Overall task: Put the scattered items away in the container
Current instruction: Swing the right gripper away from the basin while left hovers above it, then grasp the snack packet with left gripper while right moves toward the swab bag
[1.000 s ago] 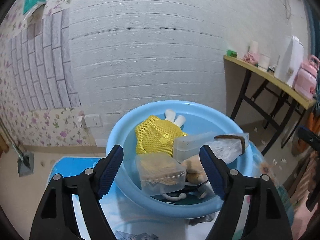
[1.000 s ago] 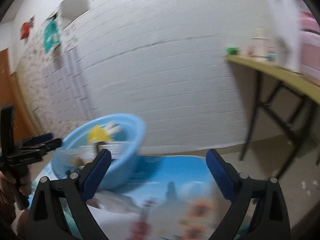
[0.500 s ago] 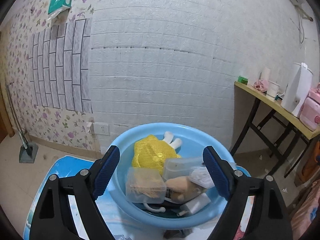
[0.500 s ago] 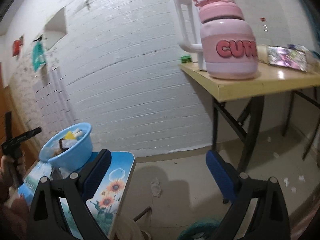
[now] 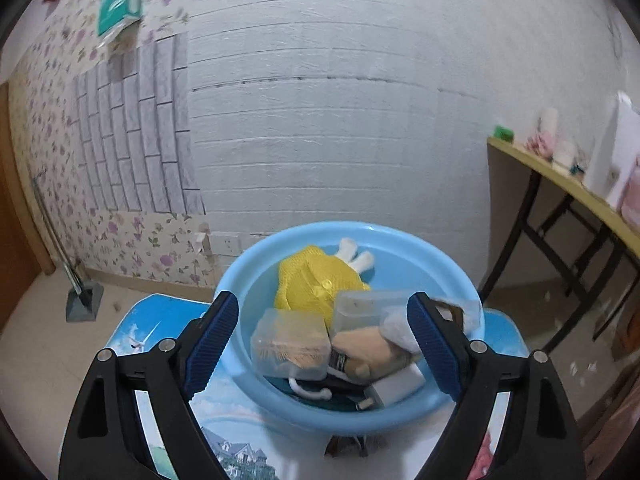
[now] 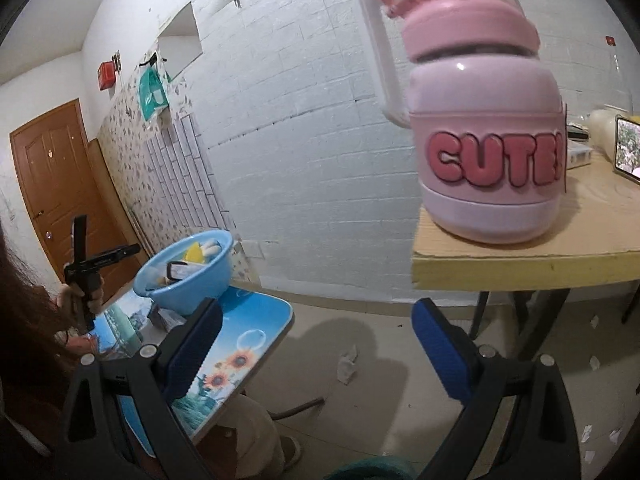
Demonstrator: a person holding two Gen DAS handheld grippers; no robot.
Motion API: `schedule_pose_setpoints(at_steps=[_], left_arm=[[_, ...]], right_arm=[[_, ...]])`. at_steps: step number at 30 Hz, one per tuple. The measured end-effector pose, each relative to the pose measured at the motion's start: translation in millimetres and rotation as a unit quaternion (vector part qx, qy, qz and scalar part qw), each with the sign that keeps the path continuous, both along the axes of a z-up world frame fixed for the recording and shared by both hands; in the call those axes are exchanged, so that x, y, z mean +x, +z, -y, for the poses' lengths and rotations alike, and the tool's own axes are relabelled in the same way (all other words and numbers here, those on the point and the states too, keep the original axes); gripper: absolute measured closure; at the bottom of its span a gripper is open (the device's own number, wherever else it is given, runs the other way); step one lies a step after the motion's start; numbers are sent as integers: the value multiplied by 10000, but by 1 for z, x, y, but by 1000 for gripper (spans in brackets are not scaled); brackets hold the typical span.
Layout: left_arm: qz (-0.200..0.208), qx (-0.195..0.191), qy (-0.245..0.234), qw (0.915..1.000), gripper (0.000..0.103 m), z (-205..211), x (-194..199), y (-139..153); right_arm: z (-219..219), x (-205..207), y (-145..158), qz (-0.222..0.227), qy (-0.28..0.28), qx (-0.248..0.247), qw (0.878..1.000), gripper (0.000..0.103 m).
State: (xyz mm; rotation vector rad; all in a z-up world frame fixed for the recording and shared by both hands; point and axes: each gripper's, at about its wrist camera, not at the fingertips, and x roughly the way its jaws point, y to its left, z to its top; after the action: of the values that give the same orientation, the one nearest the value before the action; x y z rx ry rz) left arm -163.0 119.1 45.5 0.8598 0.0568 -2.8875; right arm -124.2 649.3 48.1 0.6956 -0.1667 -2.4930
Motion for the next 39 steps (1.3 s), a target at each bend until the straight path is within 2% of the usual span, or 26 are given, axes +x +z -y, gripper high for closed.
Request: schedule_pose_setpoints(at_steps=[2,7,12,15,20,26,32,39], left_arm=[[73,-72,20,9999,17,-1,1,-1],[267,106,216,9994,17,10,7,-9],[396,245,139,9988,17,14,18,-17],[422,342,-71,9985,17,14,25,-20],[380,396,-417,9976,17,17,42,-21],[462,734,-654,9941,17,33,56,-27],[470,436,-642,9959,17,43,66,-26],[653,572,-946,9917,17,50,74,-41]], right_arm=[[-6,-4,-6,35,-36,-65,10000,6],[-17,-4,-20,83,-249,-230,9994,6],[-5,5,-28,-37,-409,-272,9988,6],[12,10,-25,-136,-395,-262,9988,6],[61,21,-10,-173,-3,-36,9998,6],[113,33,5,-150,337,170,9992,6],[168,42,17,-140,644,310,9973,6],[216,38,10,108,809,356,9960,6]])
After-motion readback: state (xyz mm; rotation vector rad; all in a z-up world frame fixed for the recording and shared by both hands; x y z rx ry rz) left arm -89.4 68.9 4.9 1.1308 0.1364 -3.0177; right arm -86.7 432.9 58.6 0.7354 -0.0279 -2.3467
